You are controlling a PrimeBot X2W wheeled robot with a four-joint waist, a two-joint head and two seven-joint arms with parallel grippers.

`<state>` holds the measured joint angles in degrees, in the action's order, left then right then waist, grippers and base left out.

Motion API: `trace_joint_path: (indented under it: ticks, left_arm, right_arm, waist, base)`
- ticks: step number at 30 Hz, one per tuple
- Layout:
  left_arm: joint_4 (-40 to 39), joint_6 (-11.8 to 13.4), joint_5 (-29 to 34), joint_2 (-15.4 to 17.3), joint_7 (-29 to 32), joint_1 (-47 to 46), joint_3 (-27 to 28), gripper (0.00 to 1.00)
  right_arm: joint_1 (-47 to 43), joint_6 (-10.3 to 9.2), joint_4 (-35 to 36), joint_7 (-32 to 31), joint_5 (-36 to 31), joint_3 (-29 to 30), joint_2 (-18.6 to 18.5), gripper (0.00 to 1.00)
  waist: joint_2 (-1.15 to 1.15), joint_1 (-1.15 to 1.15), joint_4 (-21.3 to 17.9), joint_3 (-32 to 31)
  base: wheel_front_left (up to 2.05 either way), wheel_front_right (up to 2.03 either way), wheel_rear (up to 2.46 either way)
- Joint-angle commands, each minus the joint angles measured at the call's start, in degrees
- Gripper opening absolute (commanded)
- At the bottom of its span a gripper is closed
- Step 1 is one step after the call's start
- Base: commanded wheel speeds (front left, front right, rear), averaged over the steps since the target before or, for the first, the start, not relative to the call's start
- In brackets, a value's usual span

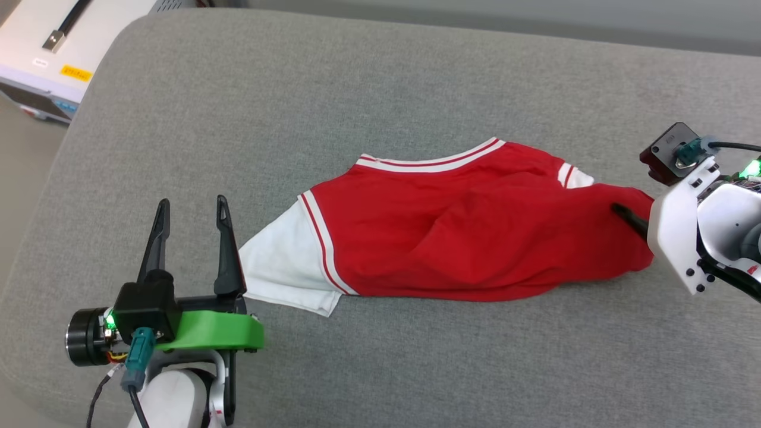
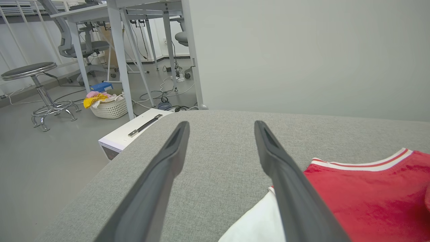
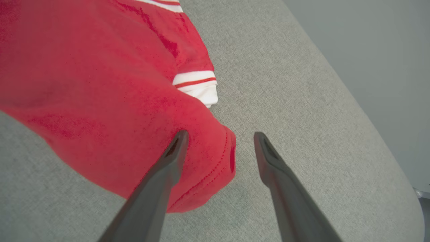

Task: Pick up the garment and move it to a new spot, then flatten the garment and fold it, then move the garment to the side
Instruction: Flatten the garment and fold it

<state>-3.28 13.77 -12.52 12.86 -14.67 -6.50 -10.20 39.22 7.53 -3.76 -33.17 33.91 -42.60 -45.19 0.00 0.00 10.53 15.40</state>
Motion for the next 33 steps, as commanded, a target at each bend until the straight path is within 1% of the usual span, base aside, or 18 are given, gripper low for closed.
trace_joint_path:
  ticks: [1,3,8,12,15,16,17,18,20,23,24,25,26,30,33]
  left_arm:
    - [-0.4,-0.7,1.0,-1.0,-0.3,0.3,0.5,1.00]
    - [-0.6,-1.4,2.0,-2.3,-0.3,0.2,0.9,1.00]
    - [-0.8,-3.4,3.9,-5.2,-0.3,-1.0,2.1,1.00]
    - [-0.4,-5.0,4.8,-6.7,-0.3,-1.8,2.9,1.00]
    - [-0.1,-5.8,5.5,-7.4,-0.3,-1.9,3.6,1.00]
    - [0.1,-6.0,5.8,-7.6,-0.3,-1.8,3.8,1.00]
    - [0.2,-6.2,6.0,-7.7,-0.3,-1.7,4.1,1.00]
    - [0.3,-6.4,6.3,-7.9,-0.3,-1.6,4.3,1.00]
    - [0.7,-6.9,6.7,-8.1,-0.3,-1.3,4.7,1.00]
    - [1.2,-7.4,7.4,-8.3,-0.3,-0.8,5.2,1.00]
    - [1.7,-7.8,7.9,-8.5,-0.3,-0.1,5.5,1.00]
    - [1.9,-8.0,8.1,-8.5,-0.3,0.3,5.6,1.00]
    - [2.3,-8.2,8.5,-8.6,-0.3,1.5,5.9,1.00]
    - [2.7,-8.5,8.8,-8.8,-0.3,3.3,6.2,1.00]
    - [3.0,-8.7,9.0,-8.9,-0.3,4.4,6.2,1.00]
  right_arm:
    - [1.5,-0.04,-0.6,-1.5,1.3,-1.4,-0.4,1.00]
    - [2.8,-0.04,-1.8,-3.2,2.7,-3.8,-0.7,1.00]
    - [4.5,-0.04,-6.6,-3.7,4.3,-10.4,-0.1,1.00]
    - [4.0,-0.04,-10.8,-2.5,6.2,-15.8,0.8,1.00]
    - [4.0,-0.04,-12.8,-0.9,7.9,-18.7,1.3,1.00]
    - [4.2,-0.04,-13.3,-0.1,8.3,-19.5,1.5,0.91]
    - [4.6,-0.04,-13.7,1.0,8.4,-20.0,1.6,0.42]
    - [5.1,-0.04,-14.0,2.3,8.6,-20.4,1.6,0.00]
    - [6.2,-0.04,-14.4,5.0,8.4,-20.6,1.5,0.00]
    - [7.6,-0.04,-14.2,9.8,8.9,-19.0,1.1,0.00]
    - [8.1,-0.04,-12.8,13.7,9.0,-16.1,0.0,0.00]
    - [7.9,-0.04,-11.9,14.9,8.8,-14.7,-0.6,0.00]
    - [6.2,-0.04,-9.1,16.8,8.3,-11.2,-2.6,0.00]
    - [0.4,-0.04,-4.1,17.5,7.3,-5.4,-4.7,0.00]
    - [-7.1,-0.04,-0.7,17.0,6.5,-0.4,-5.1,0.00]
  waist:
    - [0.00,0.00,1.2,2.1]
    - [0.00,0.00,1.6,3.3]
    - [0.00,0.00,2.6,6.2]
    - [0.00,0.00,3.1,7.2]
    - [0.00,0.00,2.9,7.2]
    - [0.00,0.00,2.7,7.0]
    - [0.00,0.00,2.5,6.8]
    - [0.00,0.00,2.2,6.5]
    - [0.00,0.00,1.6,5.6]
    - [0.00,0.00,0.6,3.8]
    - [0.00,0.00,-0.3,1.9]
    - [0.00,0.00,-0.6,1.1]
    - [0.00,0.00,-1.6,-0.9]
    - [0.00,0.00,-3.0,-3.3]
    - [0.00,0.00,-3.8,-4.7]
  base:
    - [0.00,0.00,0.00]
    - [0.00,0.00,0.00]
    - [0.00,0.00,0.00]
    - [0.00,0.00,0.00]
    - [0.00,0.00,0.00]
    - [0.00,0.00,0.00]
    - [0.00,0.00,0.00]
    - [0.00,0.00,0.00]
    - [0.00,0.00,0.00]
    - [0.00,0.00,0.00]
    - [0.00,0.00,0.00]
    - [0.00,0.00,0.00]
    - [0.00,0.00,0.00]
    - [0.00,0.00,0.00]
    - [0.00,0.00,0.00]
